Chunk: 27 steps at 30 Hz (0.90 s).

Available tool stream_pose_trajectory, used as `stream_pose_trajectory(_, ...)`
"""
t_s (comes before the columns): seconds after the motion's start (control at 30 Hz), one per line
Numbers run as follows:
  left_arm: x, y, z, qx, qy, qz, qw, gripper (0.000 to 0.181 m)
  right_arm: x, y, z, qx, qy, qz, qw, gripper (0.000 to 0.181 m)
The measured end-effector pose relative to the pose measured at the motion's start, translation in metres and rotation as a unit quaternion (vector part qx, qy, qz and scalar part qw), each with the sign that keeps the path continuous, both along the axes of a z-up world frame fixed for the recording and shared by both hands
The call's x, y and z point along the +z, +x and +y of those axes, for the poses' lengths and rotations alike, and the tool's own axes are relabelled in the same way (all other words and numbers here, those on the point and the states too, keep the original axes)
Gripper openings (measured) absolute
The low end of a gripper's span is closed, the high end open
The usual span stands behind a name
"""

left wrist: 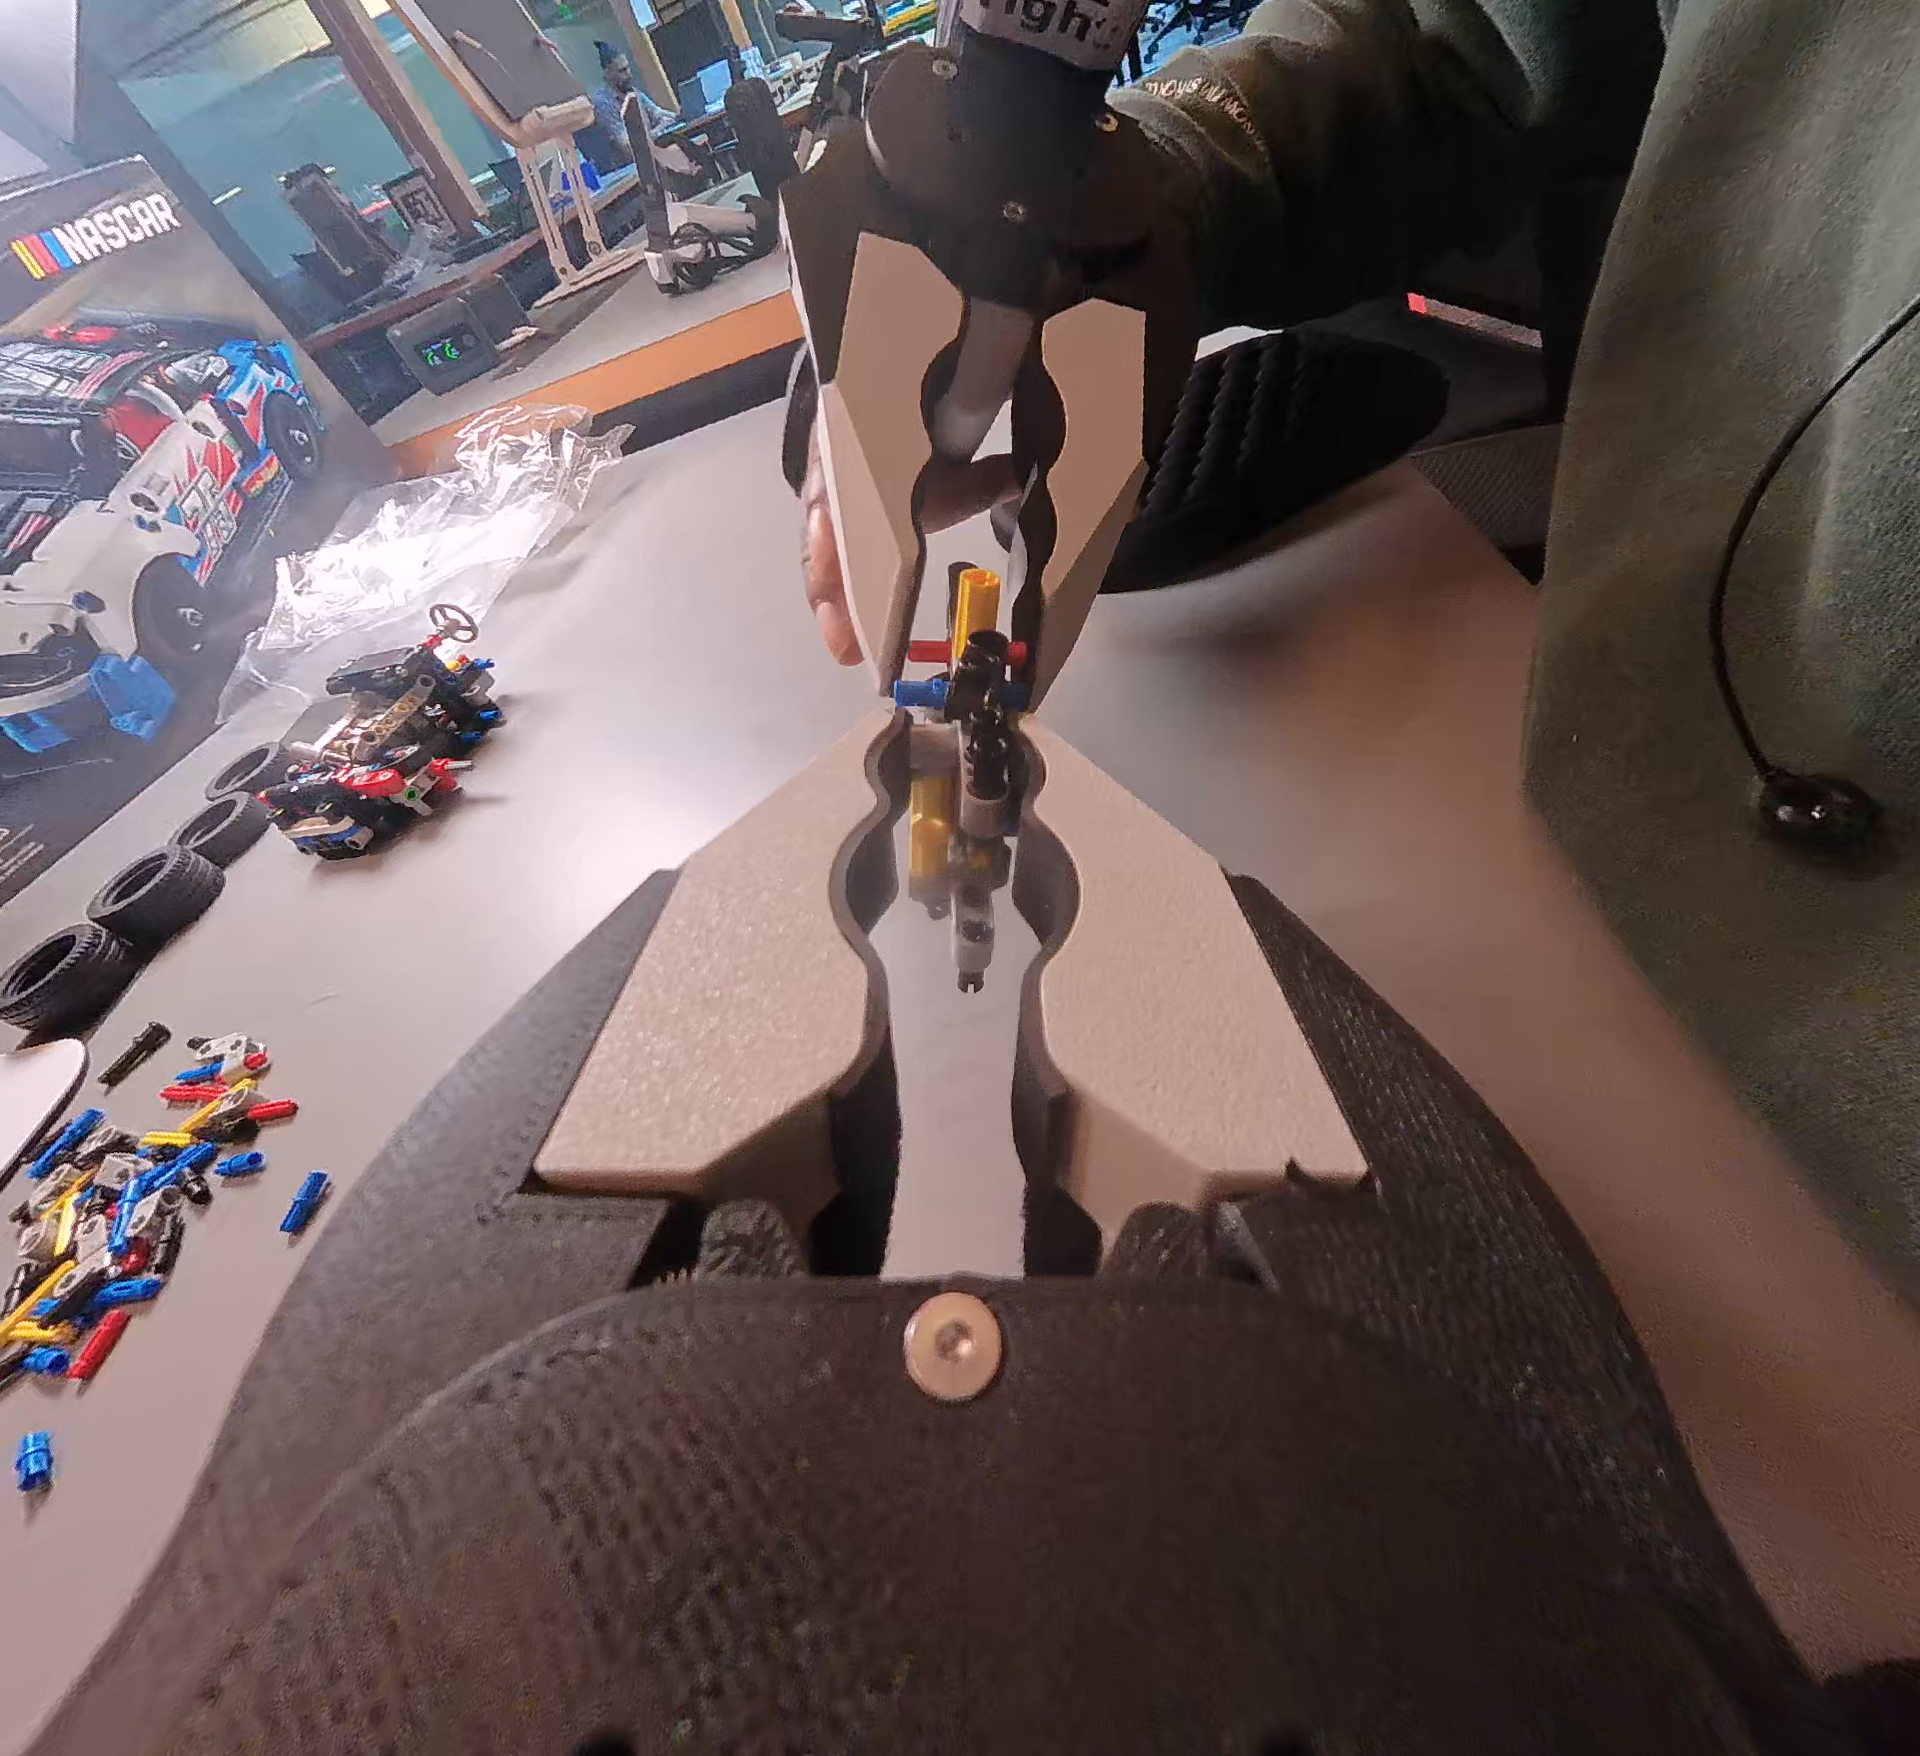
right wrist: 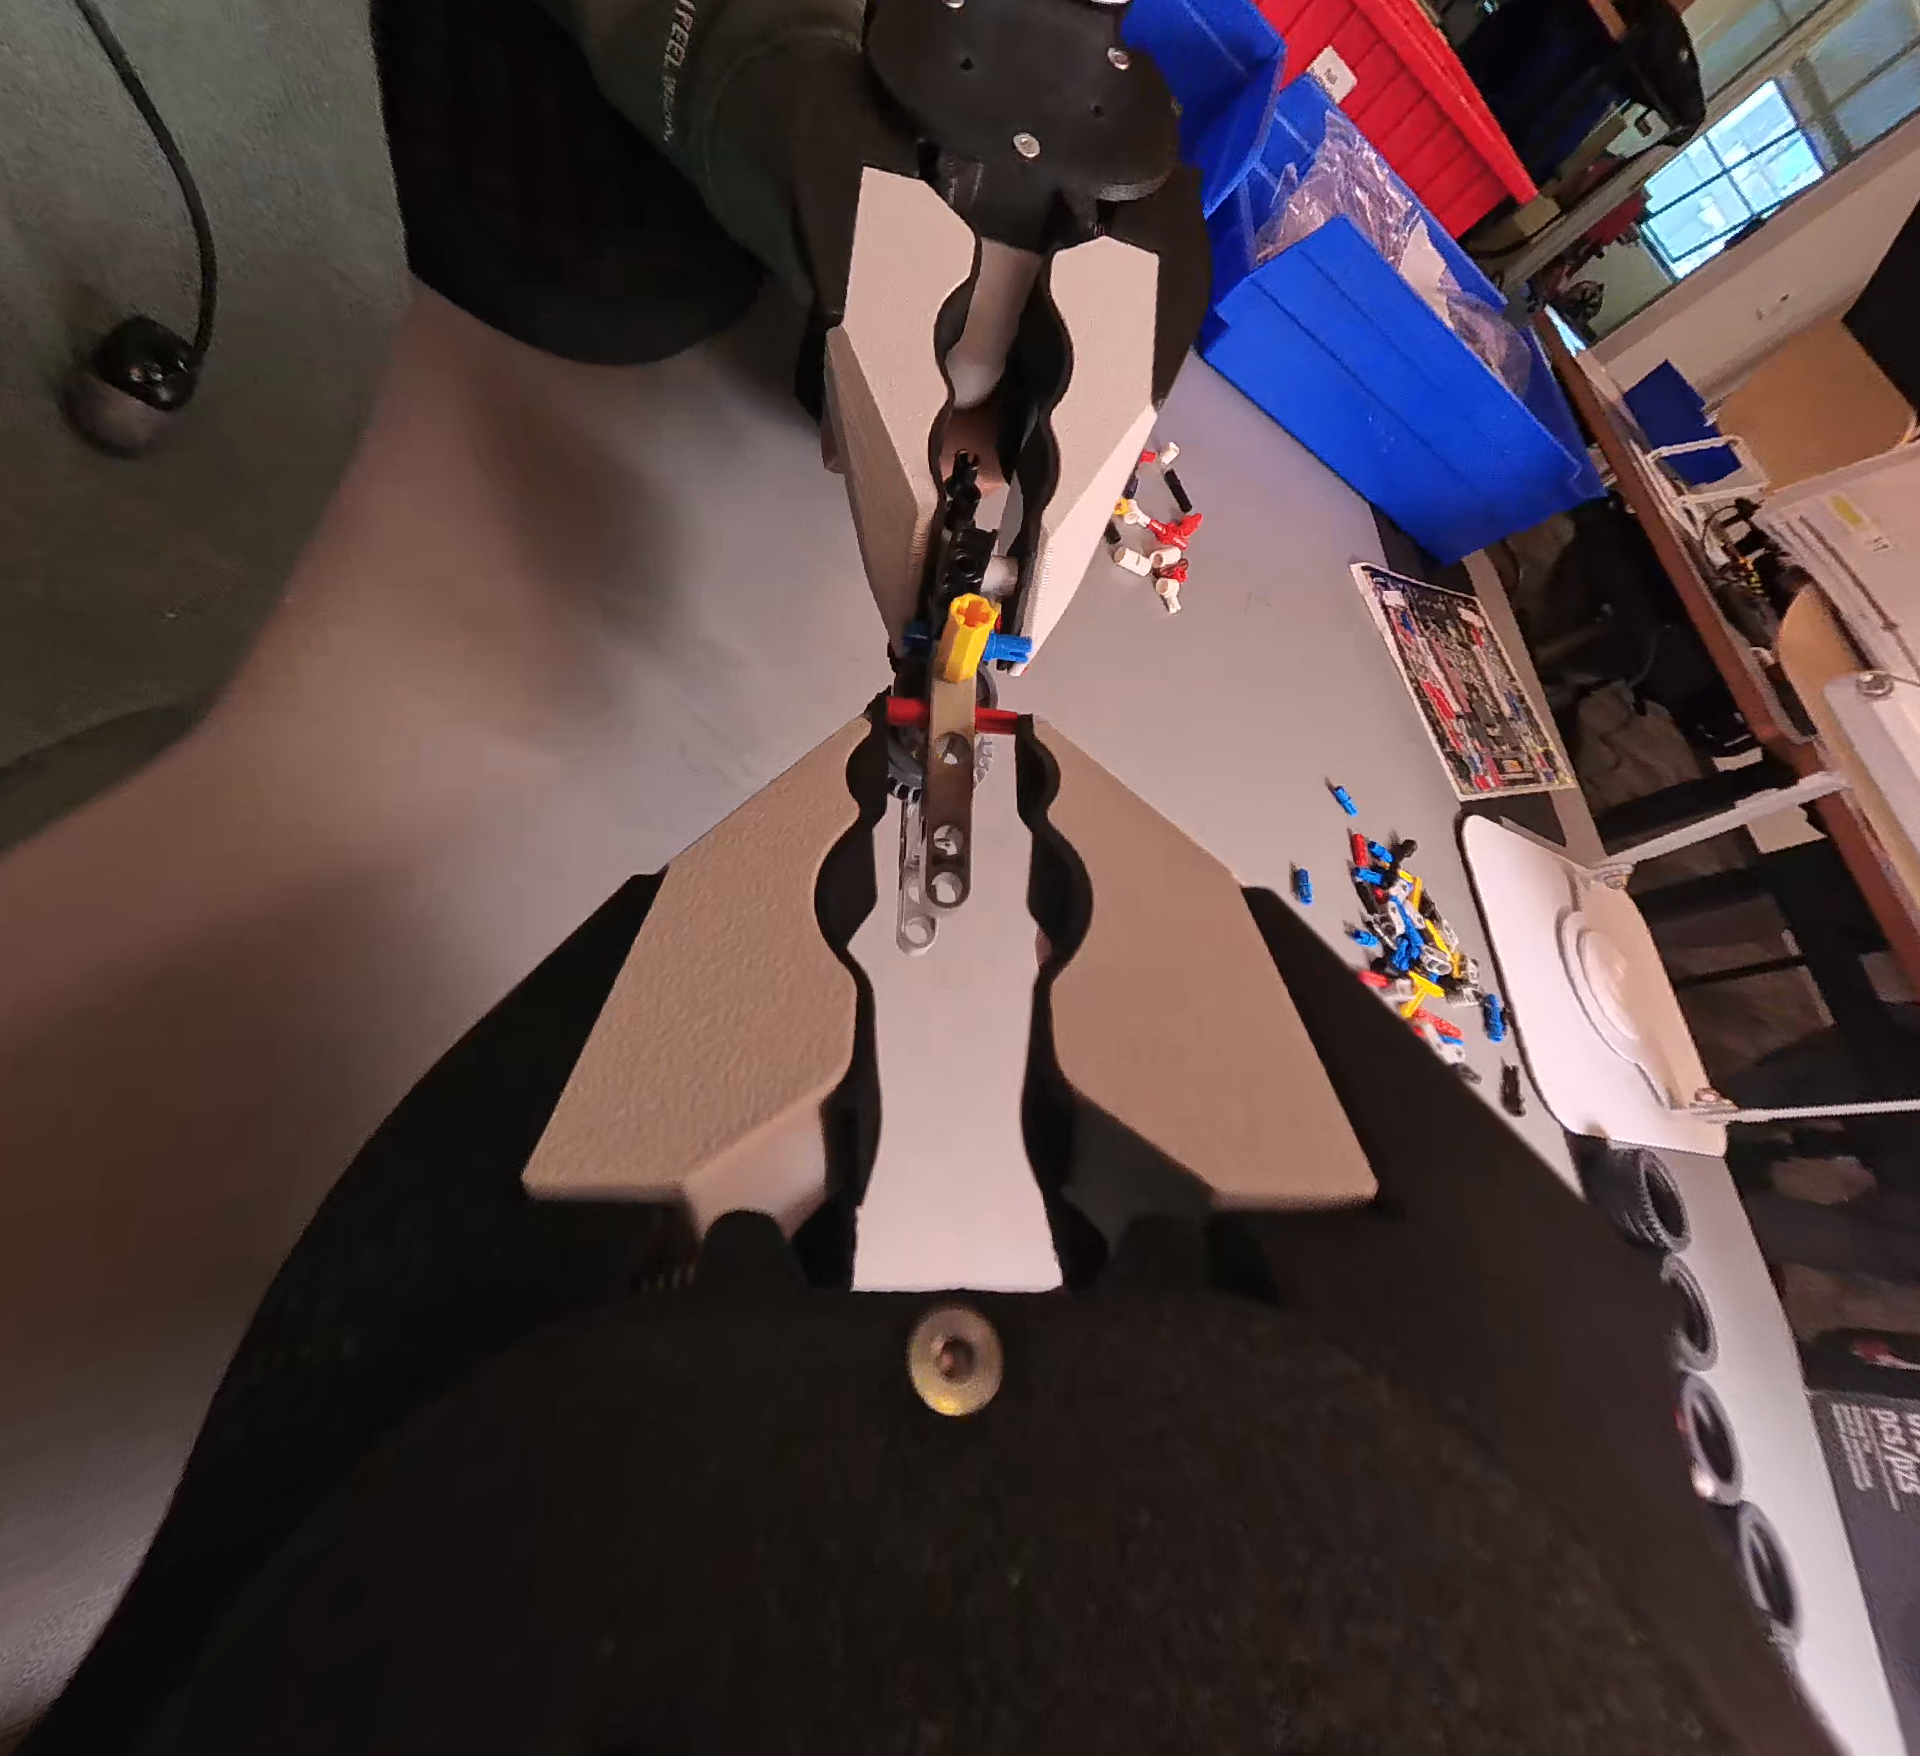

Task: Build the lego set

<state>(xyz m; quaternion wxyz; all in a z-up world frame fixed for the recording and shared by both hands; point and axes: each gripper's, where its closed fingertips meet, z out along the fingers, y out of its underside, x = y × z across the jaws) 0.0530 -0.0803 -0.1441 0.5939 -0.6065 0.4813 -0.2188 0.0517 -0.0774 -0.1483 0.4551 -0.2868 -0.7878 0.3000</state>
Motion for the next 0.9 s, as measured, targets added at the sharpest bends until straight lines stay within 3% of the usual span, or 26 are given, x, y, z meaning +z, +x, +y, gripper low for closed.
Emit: stream_pose_trajectory(0.9, -0.0023, -0.0006, -0.0004, -0.010, -0.072, -0.034, 0.997, 0.015, -0.0001, 0.0021, -0.0006, -0.021, 0.061, -0.002, 0.998, 0.016)
